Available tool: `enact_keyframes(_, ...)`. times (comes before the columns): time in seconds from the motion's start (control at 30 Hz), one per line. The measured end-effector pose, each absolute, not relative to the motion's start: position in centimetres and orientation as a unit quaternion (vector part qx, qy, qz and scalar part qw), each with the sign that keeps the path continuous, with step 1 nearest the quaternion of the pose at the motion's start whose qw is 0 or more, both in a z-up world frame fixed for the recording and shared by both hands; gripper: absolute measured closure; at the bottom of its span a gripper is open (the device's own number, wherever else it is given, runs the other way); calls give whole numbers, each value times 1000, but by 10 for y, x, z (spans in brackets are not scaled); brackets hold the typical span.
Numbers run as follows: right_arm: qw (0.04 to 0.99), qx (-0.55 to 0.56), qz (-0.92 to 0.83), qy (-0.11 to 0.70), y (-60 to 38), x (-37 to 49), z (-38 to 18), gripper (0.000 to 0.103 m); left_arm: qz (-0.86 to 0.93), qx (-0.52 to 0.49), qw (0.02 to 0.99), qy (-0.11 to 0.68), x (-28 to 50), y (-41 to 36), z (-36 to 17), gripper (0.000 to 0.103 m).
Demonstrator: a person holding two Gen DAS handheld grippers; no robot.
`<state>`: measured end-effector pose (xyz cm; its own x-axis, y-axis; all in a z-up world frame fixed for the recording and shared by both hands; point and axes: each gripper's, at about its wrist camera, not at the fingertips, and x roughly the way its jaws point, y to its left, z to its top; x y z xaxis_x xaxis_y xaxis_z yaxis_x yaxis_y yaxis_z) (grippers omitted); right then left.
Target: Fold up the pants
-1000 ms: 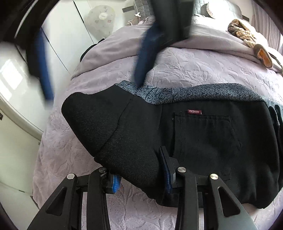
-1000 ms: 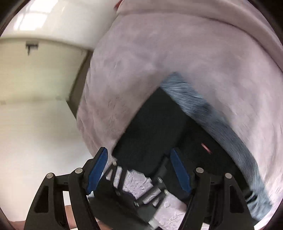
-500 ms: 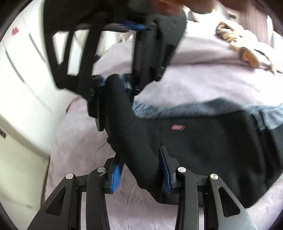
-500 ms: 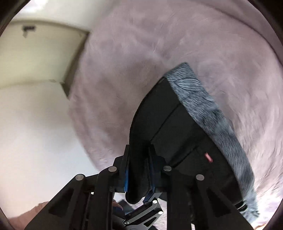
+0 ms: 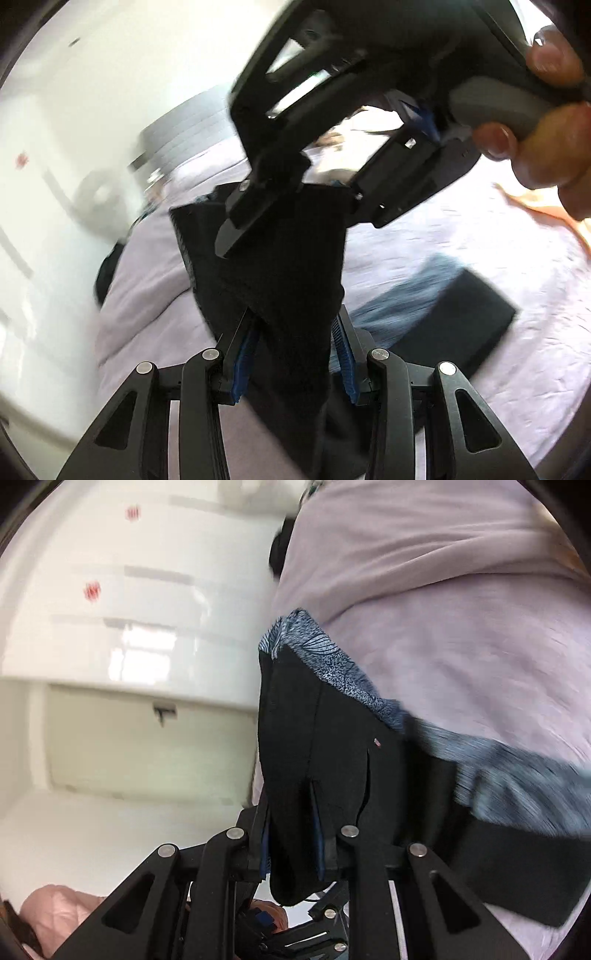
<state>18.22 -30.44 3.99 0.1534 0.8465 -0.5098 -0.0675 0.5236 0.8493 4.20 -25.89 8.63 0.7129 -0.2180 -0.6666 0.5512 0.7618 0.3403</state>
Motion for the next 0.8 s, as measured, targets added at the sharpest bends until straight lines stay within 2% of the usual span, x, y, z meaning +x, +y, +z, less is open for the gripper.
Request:
enact_keyframes(0.1, 679, 401, 318, 527, -374, 154, 25, 83, -257, 302, 865, 309, 23, -312, 70, 63)
enact_keyframes(0.27, 676, 469, 273, 498, -452, 112, -35, 83, -299, 350, 824, 331, 2, -380, 20, 63)
enact_keyframes(0.5, 643, 515, 227, 519, -492, 78, -148, 84, -304, 398, 784, 365, -15, -404, -33, 62)
enact_keyframes(0.6, 640, 533, 226, 504, -493, 71, -163, 84, -315, 398, 778, 369, -15, -393, -29, 58)
enact_keyframes(0.63, 642, 532, 225, 504, -495, 69, -164, 84, -319, 396, 774, 378, -17, -392, -29, 51)
enact_keyframes(0.67, 644, 527, 222, 508, -492, 67, -164, 83, -320, 389, 771, 390, -15, -387, -24, 39)
enact_keyframes(0.7, 648, 519, 215, 514, -490, 65, -161, 83, -321, 378, 773, 397, -14, -380, -19, 36)
enact_keyframes(0.8, 666, 489, 181, 533, -491, 58, -149, 78, -328, 340, 781, 408, -10, -357, 4, 35)
